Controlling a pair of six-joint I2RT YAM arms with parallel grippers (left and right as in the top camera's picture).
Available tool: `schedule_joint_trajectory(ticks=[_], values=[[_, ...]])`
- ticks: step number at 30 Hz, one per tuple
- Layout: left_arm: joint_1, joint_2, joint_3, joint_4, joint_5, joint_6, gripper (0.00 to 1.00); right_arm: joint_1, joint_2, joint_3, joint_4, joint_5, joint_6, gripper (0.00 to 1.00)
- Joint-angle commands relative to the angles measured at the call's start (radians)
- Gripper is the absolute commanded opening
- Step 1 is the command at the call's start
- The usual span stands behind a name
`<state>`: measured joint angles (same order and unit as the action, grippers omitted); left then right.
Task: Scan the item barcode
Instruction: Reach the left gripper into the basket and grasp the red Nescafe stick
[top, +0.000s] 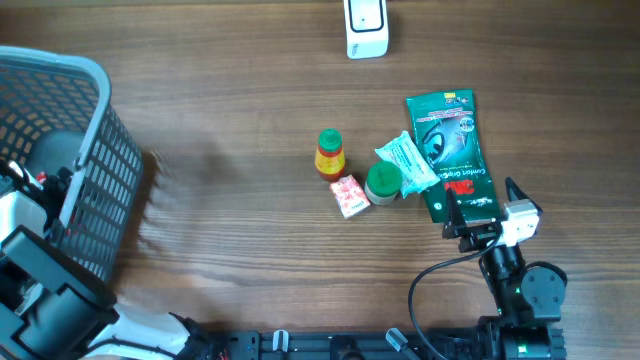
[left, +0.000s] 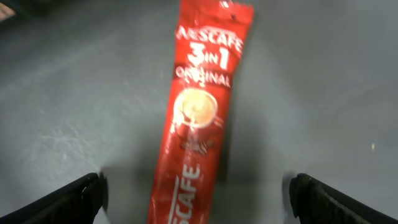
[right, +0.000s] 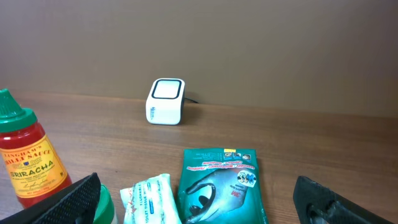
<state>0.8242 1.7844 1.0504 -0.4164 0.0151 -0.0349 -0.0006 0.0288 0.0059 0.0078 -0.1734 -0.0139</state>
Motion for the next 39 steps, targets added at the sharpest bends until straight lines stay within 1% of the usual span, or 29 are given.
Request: schedule_joint_trajectory(ticks=[1, 3, 5, 7, 13, 14, 16, 17, 19, 22, 24, 26, 29, 31, 32, 35, 37, 38, 39], values=[[0.045, 0.102, -0.024, -0.018, 0.017, -0.2, 1.0, 0.006, -0.004, -0.001, 0.003, 0.017, -0.011, 1.0], [0.068, 0.119, -0.024, -0.026, 0.017, -0.287, 1.0, 0.006, -0.004, -0.001, 0.003, 0.017, -0.012, 1.0], [0.082, 0.121, -0.024, -0.048, 0.033, -0.34, 1.0, 0.006, -0.004, -0.001, 0.003, 0.017, -0.012, 1.0], [0.085, 0.121, -0.024, -0.073, 0.066, -0.34, 1.0, 0.006, -0.004, -0.001, 0.003, 0.017, -0.011, 1.0], [0.085, 0.122, -0.024, -0.081, 0.066, -0.335, 1.0, 0.006, -0.004, -0.001, 0.003, 0.017, -0.012, 1.0], [0.082, 0.122, -0.024, -0.082, 0.066, -0.313, 0.99, 0.006, -0.004, -0.001, 0.003, 0.017, -0.012, 1.0], [0.068, 0.122, -0.024, -0.082, 0.034, -0.283, 0.97, 0.006, -0.004, -0.001, 0.003, 0.017, -0.012, 1.0], [0.053, 0.122, -0.024, -0.087, -0.012, -0.283, 0.97, 0.006, -0.004, -0.001, 0.003, 0.017, -0.012, 1.0], [0.029, 0.122, -0.024, -0.101, -0.04, -0.282, 0.97, 0.006, -0.004, -0.001, 0.003, 0.017, -0.012, 1.0], [-0.019, 0.122, -0.024, -0.113, -0.067, -0.237, 0.98, 0.006, -0.004, -0.001, 0.003, 0.017, -0.012, 1.0], [-0.043, 0.122, -0.024, -0.124, -0.122, -0.238, 1.0, 0.006, -0.004, -0.001, 0.003, 0.017, -0.012, 1.0], [-0.047, 0.122, -0.025, -0.135, -0.13, -0.255, 1.0, 0.006, -0.004, -0.001, 0.003, 0.017, -0.012, 1.0], [-0.037, 0.122, -0.032, -0.142, -0.129, -0.316, 1.0, 0.006, -0.004, -0.001, 0.003, 0.017, -0.012, 1.0], [-0.028, 0.124, -0.046, -0.141, -0.129, -0.352, 0.94, 0.006, -0.004, -0.001, 0.003, 0.017, -0.012, 1.0], [-0.026, 0.124, -0.055, -0.137, -0.129, -0.362, 0.87, 0.006, -0.004, -0.001, 0.003, 0.017, -0.012, 1.0], [-0.026, 0.124, -0.063, -0.131, -0.129, -0.364, 0.57, 0.006, -0.004, -0.001, 0.003, 0.017, -0.011, 1.0], [-0.026, 0.124, -0.063, -0.13, -0.129, -0.363, 0.32, 0.006, -0.004, -0.001, 0.003, 0.017, -0.012, 1.0], [-0.026, 0.124, -0.063, -0.13, -0.129, -0.363, 0.18, 0.006, -0.004, -0.001, 0.003, 0.017, -0.012, 1.0], [-0.026, 0.123, -0.063, -0.128, -0.129, -0.363, 0.07, 0.006, -0.004, -0.001, 0.003, 0.017, -0.012, 1.0]])
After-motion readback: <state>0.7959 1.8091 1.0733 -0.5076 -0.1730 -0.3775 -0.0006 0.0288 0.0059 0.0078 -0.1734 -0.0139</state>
